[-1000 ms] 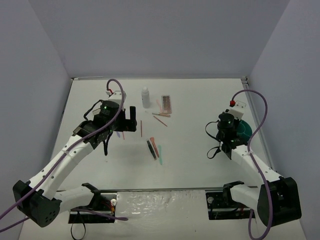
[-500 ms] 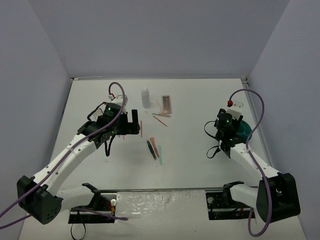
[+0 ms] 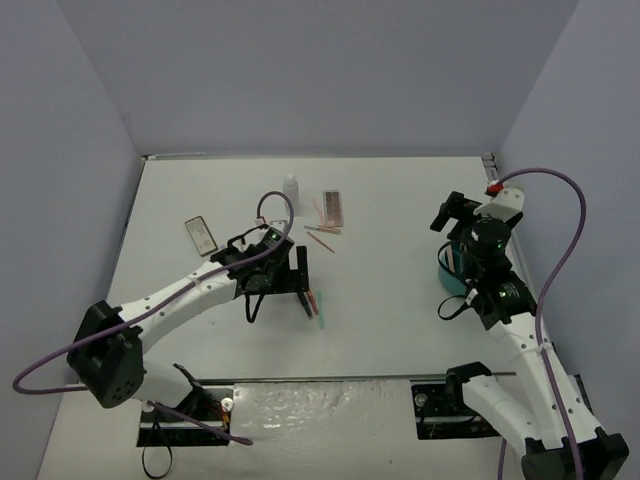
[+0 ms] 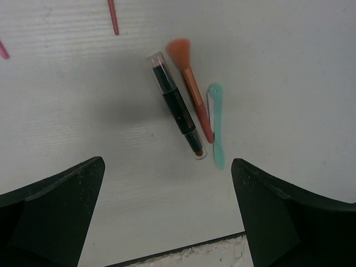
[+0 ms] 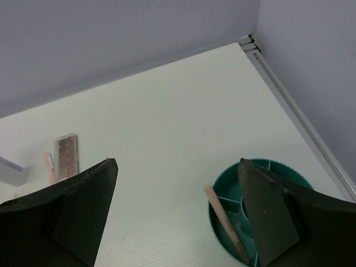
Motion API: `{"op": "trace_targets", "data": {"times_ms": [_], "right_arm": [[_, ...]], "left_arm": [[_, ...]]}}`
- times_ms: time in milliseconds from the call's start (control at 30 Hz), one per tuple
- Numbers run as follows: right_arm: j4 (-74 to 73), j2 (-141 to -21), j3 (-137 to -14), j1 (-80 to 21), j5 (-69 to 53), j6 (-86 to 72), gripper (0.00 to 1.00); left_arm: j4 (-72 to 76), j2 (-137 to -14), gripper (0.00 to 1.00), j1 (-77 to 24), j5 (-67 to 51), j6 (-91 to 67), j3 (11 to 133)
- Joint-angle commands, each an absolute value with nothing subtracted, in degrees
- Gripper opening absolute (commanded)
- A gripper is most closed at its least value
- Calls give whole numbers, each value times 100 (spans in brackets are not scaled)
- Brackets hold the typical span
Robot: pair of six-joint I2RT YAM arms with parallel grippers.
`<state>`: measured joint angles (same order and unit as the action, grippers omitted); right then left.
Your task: Organize the makeup
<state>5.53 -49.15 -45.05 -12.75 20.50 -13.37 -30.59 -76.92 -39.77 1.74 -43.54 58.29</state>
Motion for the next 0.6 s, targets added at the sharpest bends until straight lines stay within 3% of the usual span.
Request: {"op": "trace_targets", "data": {"times_ms": [0, 333, 567], "right_arm": [[312, -4308, -4675, -1292, 1430, -1390, 86], [167, -3550, -4322, -1292, 1281, -1359, 87], [176, -3489, -4260, -1309, 1193, -1390, 88]], "left_arm": [[-2988, -8369, 93, -4434, 730, -5271, 6312], [-3275, -9521, 76, -4743, 1199, -5974, 6820], [-3461, -9678, 60, -4807, 1311, -6195, 6712]]}}
